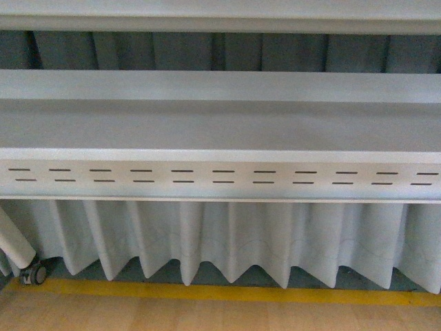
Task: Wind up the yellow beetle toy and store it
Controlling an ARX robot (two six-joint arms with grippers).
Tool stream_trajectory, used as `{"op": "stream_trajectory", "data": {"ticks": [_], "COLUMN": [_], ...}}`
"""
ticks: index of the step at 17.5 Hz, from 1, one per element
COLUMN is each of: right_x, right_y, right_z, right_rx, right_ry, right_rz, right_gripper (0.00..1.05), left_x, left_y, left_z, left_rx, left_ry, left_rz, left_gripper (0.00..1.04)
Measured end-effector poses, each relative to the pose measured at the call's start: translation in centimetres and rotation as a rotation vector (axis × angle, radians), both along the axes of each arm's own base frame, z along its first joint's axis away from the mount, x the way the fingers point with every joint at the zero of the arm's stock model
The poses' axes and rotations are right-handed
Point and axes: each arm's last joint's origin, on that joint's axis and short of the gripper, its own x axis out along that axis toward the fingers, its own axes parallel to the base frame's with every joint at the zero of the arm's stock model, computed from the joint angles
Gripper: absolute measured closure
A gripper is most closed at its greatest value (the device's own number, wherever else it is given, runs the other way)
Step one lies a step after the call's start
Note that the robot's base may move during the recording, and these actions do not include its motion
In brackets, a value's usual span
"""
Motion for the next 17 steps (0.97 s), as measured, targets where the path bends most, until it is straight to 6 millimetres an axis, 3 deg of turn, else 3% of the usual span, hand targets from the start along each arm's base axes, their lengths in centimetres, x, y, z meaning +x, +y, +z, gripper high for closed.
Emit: {"op": "stream_trajectory", "data": {"ticks": [17], "right_x": [0.0], "right_y": [0.0], "right_z": [0.0], "right_rx": [0.0], "right_ry": [0.0], "right_rz": [0.0], "right_gripper": [0.07], "left_x": [0.0], "left_y": [0.0], "left_z": [0.0], "left_rx": [0.0], "left_ry": [0.0], "left_rz": [0.0], "left_gripper": [0.07]}}
